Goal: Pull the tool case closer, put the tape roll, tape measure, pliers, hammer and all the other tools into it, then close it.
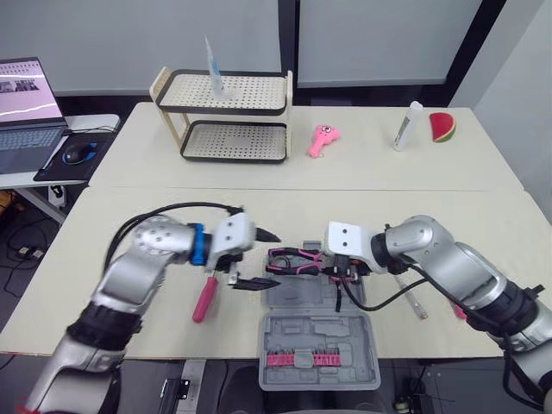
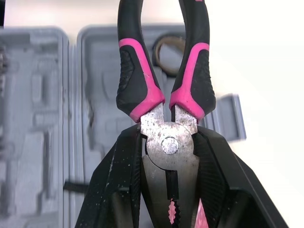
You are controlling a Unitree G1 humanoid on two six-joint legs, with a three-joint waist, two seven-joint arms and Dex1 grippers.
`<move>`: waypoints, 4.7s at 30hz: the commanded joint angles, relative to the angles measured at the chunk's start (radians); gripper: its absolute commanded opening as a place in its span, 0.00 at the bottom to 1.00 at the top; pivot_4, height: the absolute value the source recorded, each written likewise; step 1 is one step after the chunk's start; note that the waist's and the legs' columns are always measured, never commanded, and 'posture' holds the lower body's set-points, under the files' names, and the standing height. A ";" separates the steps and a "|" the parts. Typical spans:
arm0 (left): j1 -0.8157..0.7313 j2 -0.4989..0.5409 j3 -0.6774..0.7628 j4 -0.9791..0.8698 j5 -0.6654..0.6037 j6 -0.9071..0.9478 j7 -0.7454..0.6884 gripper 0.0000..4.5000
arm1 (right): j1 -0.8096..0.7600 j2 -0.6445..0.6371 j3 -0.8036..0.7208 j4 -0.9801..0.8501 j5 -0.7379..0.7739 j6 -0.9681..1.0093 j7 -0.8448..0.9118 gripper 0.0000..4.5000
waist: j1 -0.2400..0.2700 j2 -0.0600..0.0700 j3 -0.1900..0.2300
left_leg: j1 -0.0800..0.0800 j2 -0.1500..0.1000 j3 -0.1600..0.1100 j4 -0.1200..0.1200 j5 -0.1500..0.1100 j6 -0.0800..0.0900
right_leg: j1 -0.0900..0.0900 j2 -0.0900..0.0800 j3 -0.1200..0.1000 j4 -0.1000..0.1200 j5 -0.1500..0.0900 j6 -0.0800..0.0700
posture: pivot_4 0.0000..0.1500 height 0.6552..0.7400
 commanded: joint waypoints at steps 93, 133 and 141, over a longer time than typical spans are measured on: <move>0.148 0.054 0.056 -0.013 -0.024 -0.171 0.013 1.00 | 0.315 0.319 -0.138 0.455 -0.148 -0.659 -0.136 0.01 | 0.001 0.000 0.000 | 0.003 0.000 0.002 0.000 -0.002 0.004 | -0.001 0.002 0.000 0.008 0.000 0.000 | 1.00 1.00; 0.301 0.276 0.491 0.391 -0.074 -0.093 0.084 1.00 | 0.644 -0.344 -0.994 0.550 0.221 -0.737 0.265 0.99 | 0.004 0.000 0.000 | 0.005 0.000 0.003 -0.002 -0.003 0.004 | 0.002 0.001 0.001 0.004 0.000 0.000 | 1.00 1.00; 0.301 0.265 0.472 0.388 -0.035 -0.125 0.107 1.00 | 0.676 -0.339 -0.981 0.608 0.178 -0.790 0.231 0.99 | 0.004 0.000 0.000 | 0.005 0.000 0.003 -0.002 -0.003 0.004 | 0.002 0.001 0.001 0.004 0.000 0.000 | 1.00 1.00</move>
